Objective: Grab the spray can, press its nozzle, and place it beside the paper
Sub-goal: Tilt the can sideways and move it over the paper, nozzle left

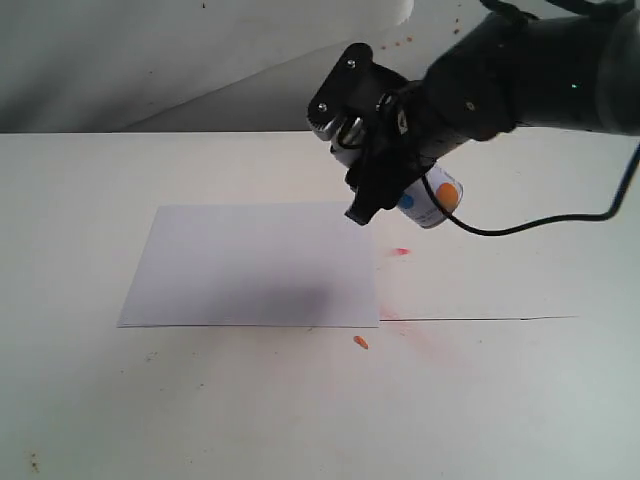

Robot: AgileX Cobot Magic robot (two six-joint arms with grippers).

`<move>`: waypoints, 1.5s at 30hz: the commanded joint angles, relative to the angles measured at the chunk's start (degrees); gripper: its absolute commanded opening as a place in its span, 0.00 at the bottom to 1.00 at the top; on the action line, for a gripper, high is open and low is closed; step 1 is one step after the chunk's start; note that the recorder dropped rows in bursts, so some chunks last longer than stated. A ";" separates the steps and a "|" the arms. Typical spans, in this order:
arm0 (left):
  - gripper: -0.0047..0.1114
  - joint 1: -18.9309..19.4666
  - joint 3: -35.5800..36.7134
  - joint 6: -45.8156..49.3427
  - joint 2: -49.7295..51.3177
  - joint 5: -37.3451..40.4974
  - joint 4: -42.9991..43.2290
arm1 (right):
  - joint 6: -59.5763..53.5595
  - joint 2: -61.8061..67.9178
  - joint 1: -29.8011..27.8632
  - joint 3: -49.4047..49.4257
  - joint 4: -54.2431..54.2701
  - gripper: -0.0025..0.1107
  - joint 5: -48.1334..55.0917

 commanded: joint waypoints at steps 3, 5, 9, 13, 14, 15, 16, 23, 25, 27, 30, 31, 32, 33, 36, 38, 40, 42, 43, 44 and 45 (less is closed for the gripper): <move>0.06 -0.28 0.25 -0.08 -0.23 -0.42 -0.02 | -12.55 5.82 2.69 -8.14 9.54 0.02 9.47; 0.06 -0.28 0.25 -0.08 -0.23 -0.42 -0.02 | -13.24 7.43 3.19 -9.49 10.38 0.02 10.54; 0.06 -0.28 0.25 -0.08 -0.23 -0.42 -0.02 | -12.81 9.60 3.81 -11.20 11.32 0.02 10.70; 0.06 -0.28 0.25 -0.08 -0.23 -0.42 -0.02 | -12.81 10.95 3.92 -13.09 11.20 0.02 10.94; 0.06 -0.28 0.25 -0.08 -0.23 -0.42 -0.02 | -12.81 11.59 3.92 -14.00 10.68 0.02 11.05; 0.06 -0.28 0.25 -0.08 -0.23 -0.42 -0.02 | -12.81 12.28 3.92 -15.03 10.24 0.02 11.03; 0.06 -0.28 0.25 -0.08 -0.23 -0.42 -0.02 | -12.81 13.03 3.92 -15.86 10.08 0.02 11.18; 0.06 -0.28 0.25 -0.08 -0.23 -0.42 -0.02 | -14.55 17.83 3.92 -19.64 9.81 0.02 12.54; 0.06 -0.28 0.25 -0.08 -0.23 -0.42 -0.02 | -14.72 18.39 3.92 -19.64 9.81 0.02 14.92; 0.06 -0.28 0.25 -0.08 -0.23 -0.42 -0.02 | -14.72 18.45 3.92 -19.64 9.81 0.02 17.81; 0.06 -0.28 0.25 -0.08 -0.23 -0.42 -0.02 | -14.32 17.86 3.92 -19.64 10.29 0.02 21.16; 0.06 -0.28 0.25 -0.08 -0.23 -0.42 -0.02 | -14.36 17.44 3.92 -19.64 10.29 0.02 22.03; 0.06 -0.28 0.25 -0.08 -0.23 -0.42 -0.02 | -14.36 17.16 3.92 -19.64 10.29 0.02 22.46; 0.06 -0.28 0.25 -0.08 -0.23 -0.42 -0.02 | -14.36 16.74 3.92 -19.64 10.29 0.02 22.58; 0.06 -0.28 0.25 -0.08 -0.23 -0.42 -0.02 | -15.25 15.35 3.92 -19.64 10.29 0.02 22.37; 0.06 -0.28 0.25 -0.08 -0.23 -0.42 -0.02 | -18.10 14.94 3.92 -19.64 10.29 0.02 21.62; 0.06 -0.28 0.25 -0.08 -0.23 -0.42 -0.02 | -21.34 14.94 3.92 -19.64 10.29 0.02 21.03; 0.06 -0.28 0.25 -0.08 -0.23 -0.42 -0.02 | -24.58 15.24 3.79 -19.64 10.29 0.02 19.70; 0.06 -0.28 0.25 -0.08 -0.23 -0.42 -0.02 | -25.78 15.36 3.79 -19.64 10.29 0.02 18.83; 0.06 -0.28 0.25 -0.08 -0.23 -0.42 -0.02 | -27.09 15.37 3.69 -19.64 10.29 0.02 17.46; 0.06 -0.28 0.25 -0.08 -0.23 -0.42 -0.02 | -29.26 15.64 3.71 -19.64 10.29 0.02 16.08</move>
